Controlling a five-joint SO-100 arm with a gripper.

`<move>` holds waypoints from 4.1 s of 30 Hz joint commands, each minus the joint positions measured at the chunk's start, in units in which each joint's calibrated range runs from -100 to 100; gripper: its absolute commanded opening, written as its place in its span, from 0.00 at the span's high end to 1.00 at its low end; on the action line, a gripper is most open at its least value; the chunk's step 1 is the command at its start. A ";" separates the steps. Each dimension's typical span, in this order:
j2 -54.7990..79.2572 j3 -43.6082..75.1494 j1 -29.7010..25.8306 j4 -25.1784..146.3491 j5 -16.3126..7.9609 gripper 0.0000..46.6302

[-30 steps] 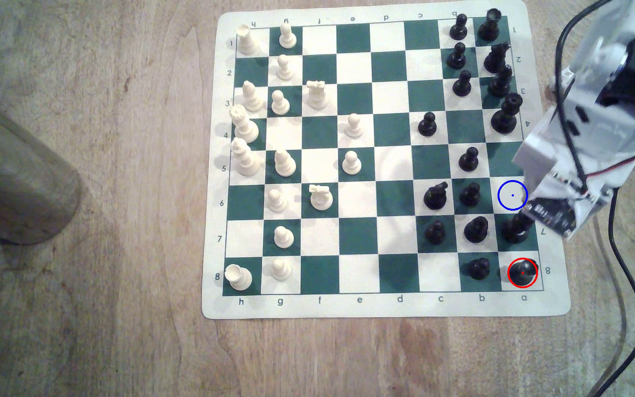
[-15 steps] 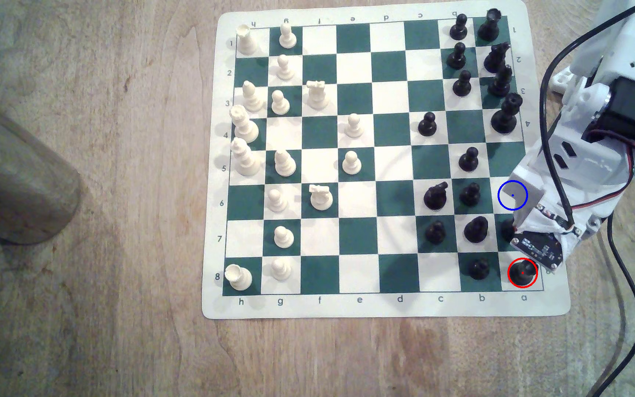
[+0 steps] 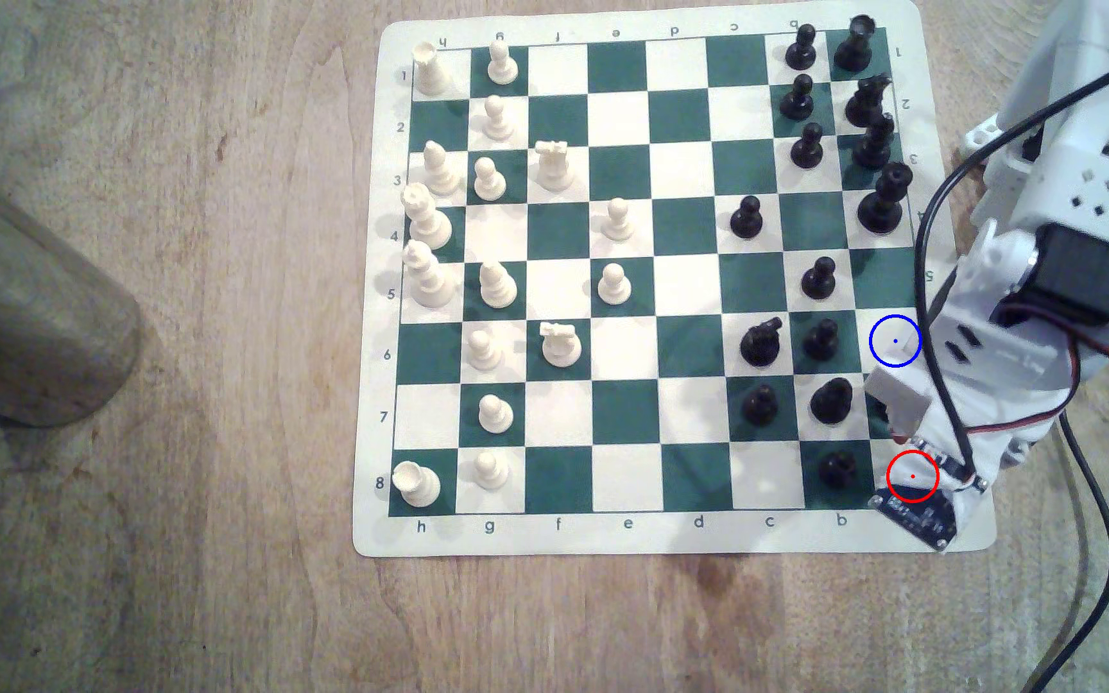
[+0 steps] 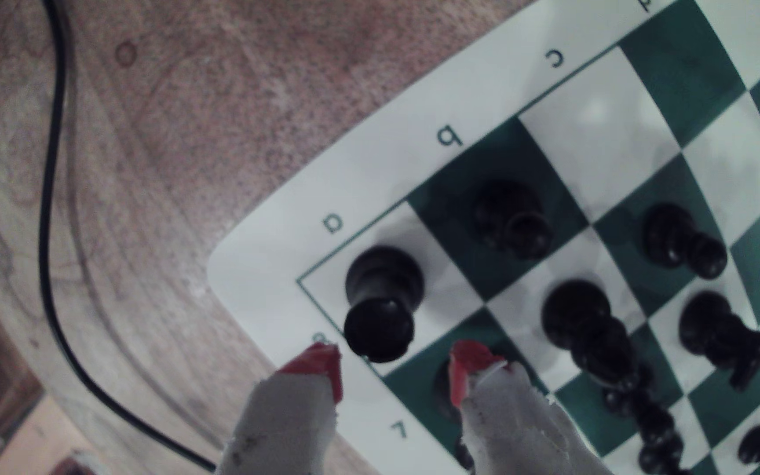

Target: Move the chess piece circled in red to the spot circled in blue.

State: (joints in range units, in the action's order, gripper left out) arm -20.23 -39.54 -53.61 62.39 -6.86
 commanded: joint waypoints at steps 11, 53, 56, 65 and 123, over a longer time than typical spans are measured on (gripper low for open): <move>4.87 7.44 -1.65 -0.47 -0.49 0.76; 12.51 13.43 -2.04 1.33 -0.59 0.99; 11.49 13.43 -1.49 1.74 -0.44 0.99; 6.48 29.84 1.87 16.97 0.20 0.99; -25.18 -17.76 8.52 8.62 0.34 0.99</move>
State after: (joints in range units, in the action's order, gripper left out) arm -45.79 -58.07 -46.02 71.79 -6.91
